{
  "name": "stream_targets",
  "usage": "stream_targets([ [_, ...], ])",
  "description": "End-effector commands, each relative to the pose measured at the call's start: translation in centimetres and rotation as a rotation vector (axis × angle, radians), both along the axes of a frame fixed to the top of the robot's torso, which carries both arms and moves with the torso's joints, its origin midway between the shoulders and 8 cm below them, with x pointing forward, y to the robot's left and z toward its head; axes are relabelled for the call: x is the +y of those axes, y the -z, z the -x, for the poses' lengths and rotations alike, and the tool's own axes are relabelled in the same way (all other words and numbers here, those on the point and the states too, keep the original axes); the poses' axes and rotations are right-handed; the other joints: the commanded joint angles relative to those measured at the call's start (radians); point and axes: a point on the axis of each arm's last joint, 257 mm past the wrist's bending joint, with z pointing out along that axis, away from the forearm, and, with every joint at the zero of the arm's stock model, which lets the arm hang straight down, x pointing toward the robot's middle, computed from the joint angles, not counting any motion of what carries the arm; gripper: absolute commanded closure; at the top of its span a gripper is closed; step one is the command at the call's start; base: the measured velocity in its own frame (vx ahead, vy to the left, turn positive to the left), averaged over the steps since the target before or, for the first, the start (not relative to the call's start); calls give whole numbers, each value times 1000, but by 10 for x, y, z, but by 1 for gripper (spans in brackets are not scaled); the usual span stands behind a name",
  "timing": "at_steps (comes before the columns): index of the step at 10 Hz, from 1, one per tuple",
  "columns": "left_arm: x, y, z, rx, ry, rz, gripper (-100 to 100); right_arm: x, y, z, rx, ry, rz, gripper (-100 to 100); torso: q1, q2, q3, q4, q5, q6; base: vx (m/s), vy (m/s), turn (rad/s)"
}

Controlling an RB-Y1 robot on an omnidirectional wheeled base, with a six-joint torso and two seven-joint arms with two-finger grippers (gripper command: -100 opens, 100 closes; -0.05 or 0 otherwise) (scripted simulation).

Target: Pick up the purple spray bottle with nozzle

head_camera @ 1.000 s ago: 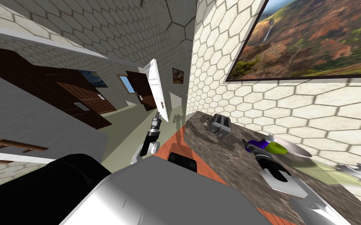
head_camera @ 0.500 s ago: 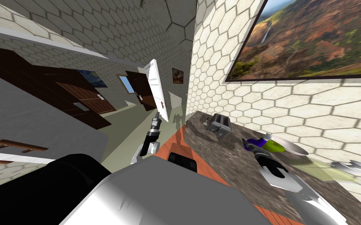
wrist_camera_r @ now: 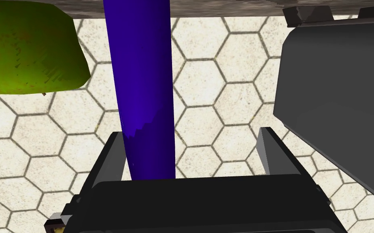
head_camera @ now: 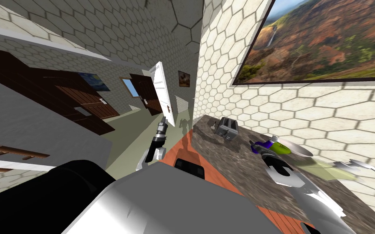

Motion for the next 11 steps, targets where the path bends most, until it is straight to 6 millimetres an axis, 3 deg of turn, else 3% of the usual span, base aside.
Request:
stream_targets([
  [1, 0, 0, 0, 0, 0, 0, 0, 0, -9, -12, -17, -2, -2, -100, 0, 0, 0, 0, 0, 0, -28, 16, 5],
  [4, 0, 0, 0, 0, 0, 0, 0, -13, 9, 0, 17, 37, -19, -100, -2, -3, -2, -1, -1, 0, 0, 1, 3],
  [5, 0, 0, 0, 0, 0, 0, 0, -13, -5, -15, 11, 12, 6, -100, -2, -3, -2, -1, -1, 0, -41, 27, -65],
  [7, 0, 0, 0, 0, 0, 0, 0, -17, -6, -19, 10, 32, -8, -100, 0, 0, 0, 0, 0, 0, -48, 25, -17],
  [8, 0, 0, 0, 0, 0, 0, 0, -15, -22, -31, 0, -3, 27, -100, 0, -1, 0, 0, 0, 0, -49, 22, -48],
  [10, 0, 0, 0, 0, 0, 0, 0, -17, -30, -41, -14, 15, 12, -100, 0, 1, 0, 0, 0, 0, -49, 16, -21],
  [11, 0, 0, 0, 0, 0, 0, 0, -22, -24, -36, 0, 31, 5, -100, -1, -1, 0, 0, 0, 0, -8, -1, 7],
])
